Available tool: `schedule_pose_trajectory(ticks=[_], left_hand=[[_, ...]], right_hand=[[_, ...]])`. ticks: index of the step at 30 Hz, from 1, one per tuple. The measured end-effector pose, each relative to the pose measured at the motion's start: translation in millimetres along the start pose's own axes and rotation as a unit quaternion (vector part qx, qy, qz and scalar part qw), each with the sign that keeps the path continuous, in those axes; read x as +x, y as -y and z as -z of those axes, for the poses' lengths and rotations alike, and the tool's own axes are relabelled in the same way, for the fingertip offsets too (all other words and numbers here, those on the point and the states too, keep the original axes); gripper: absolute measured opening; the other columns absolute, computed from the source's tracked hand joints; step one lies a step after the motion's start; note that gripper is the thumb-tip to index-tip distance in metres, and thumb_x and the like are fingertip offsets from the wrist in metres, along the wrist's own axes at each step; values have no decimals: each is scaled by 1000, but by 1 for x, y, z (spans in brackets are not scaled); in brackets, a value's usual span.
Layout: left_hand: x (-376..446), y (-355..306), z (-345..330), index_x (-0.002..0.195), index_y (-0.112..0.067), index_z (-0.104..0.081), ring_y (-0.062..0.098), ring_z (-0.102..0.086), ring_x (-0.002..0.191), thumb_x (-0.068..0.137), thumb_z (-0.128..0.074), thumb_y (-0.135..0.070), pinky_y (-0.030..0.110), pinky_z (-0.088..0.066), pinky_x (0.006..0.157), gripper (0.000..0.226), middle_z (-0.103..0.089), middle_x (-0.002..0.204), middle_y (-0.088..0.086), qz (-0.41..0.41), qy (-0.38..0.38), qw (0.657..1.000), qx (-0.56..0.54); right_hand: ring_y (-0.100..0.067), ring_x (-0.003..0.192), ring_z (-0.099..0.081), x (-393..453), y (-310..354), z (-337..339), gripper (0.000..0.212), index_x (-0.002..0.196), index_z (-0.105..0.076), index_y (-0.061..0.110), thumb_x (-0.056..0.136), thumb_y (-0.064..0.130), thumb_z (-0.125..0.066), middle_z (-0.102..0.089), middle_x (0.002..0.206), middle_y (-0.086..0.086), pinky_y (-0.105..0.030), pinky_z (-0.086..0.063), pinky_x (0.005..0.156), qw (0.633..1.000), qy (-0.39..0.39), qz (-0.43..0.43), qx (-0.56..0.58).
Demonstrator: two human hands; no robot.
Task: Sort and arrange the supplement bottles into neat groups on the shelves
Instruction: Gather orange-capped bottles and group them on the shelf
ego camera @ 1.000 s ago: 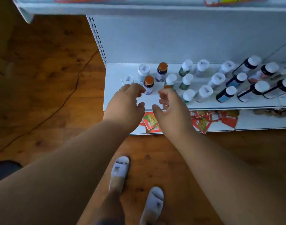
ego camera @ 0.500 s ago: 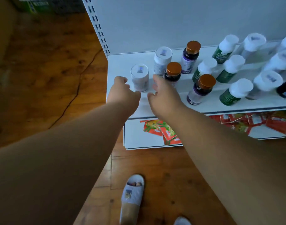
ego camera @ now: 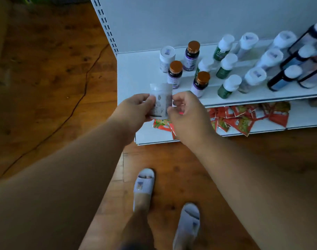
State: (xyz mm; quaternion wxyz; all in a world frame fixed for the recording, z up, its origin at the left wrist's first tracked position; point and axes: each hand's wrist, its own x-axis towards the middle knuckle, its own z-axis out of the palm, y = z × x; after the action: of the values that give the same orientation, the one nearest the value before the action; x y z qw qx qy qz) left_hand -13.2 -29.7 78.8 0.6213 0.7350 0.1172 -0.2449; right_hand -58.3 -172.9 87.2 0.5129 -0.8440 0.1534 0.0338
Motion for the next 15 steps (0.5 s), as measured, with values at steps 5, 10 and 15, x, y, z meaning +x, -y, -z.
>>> schedule_pose_trajectory(ticks=[5,10,15], left_hand=[[-132,-77,-49,116,-13,-68,28,-71,102,104,-49,-21,33,-56,86,24,-75,107,12,-12,100,995,-27],[-198,-150,-110,125,-6,-62,26,-68,99,94,-59,-9,30,-53,83,31,-70,110,14,-48,259,964,-42],[-219,-223,-195,108,-11,-62,31,-64,88,76,-71,-19,45,-47,83,34,-71,95,14,-83,348,934,-9]], right_hand=[[-5,82,-66,-105,70,131,59,135,-40,36,87,16,-69,-63,98,10,-31,-58,76,998,19,-21,52],[-16,94,-70,-167,107,255,59,133,-48,41,86,10,-68,-67,107,-4,-43,-58,86,991,-11,-64,113],[-15,87,-71,-204,115,343,48,137,-49,22,94,6,-62,-69,101,-11,-26,-56,69,961,-135,-61,232]])
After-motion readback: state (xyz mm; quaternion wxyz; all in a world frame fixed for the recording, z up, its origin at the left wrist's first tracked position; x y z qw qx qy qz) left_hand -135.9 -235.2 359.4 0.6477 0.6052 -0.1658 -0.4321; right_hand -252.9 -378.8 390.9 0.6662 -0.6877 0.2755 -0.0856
